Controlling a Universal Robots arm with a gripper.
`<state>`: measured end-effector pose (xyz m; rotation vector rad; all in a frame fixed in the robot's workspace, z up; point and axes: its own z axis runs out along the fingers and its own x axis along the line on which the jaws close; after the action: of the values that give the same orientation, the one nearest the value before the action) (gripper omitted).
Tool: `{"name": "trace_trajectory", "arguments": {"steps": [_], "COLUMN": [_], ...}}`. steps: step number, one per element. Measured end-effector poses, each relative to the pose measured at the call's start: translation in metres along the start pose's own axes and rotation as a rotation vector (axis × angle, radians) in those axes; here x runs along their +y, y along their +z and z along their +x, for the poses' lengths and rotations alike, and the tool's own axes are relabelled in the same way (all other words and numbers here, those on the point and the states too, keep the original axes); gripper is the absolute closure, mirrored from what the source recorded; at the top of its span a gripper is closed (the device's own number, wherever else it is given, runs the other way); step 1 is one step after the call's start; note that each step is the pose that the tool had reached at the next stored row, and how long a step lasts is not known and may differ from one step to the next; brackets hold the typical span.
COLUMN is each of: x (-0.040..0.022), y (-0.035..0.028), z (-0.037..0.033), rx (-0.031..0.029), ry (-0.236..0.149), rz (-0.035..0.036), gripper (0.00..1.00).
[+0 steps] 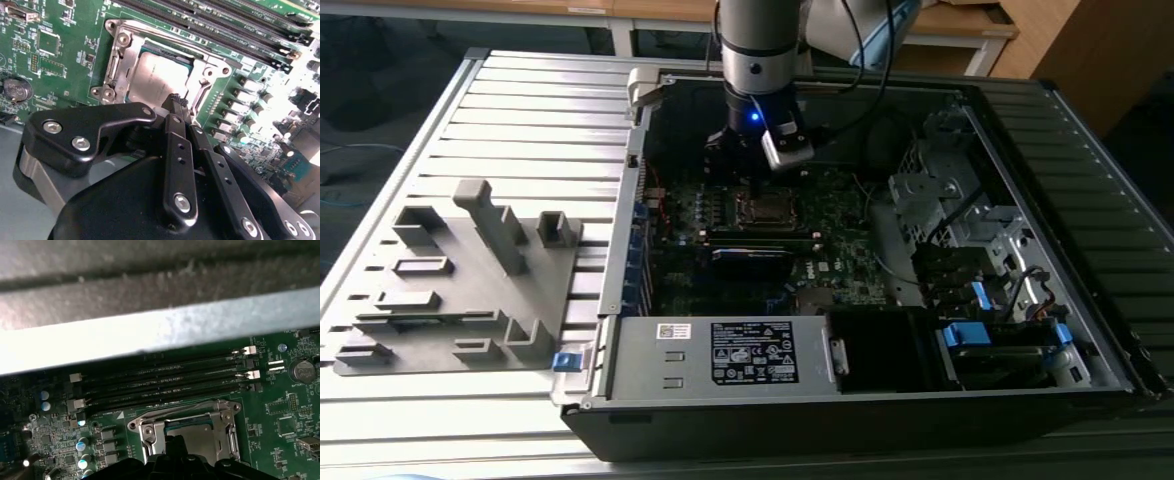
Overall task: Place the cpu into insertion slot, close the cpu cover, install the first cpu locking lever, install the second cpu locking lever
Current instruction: 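Install the first cpu locking lever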
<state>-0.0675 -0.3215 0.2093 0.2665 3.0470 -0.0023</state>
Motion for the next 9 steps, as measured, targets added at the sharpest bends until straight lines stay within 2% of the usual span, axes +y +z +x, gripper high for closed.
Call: {"name": "trace_trajectory", "arguments": {"steps": [3, 9], "x": [0.0005, 0.0025], "y": [0.0004, 0.0013], "z": [-0.0027, -0.0138], "rx": [-0.0001, -0.0001], "ry": [0.0, 0.0], "rz": [-0.0004, -0.0003], "gripper": [0.89, 0.89]}}
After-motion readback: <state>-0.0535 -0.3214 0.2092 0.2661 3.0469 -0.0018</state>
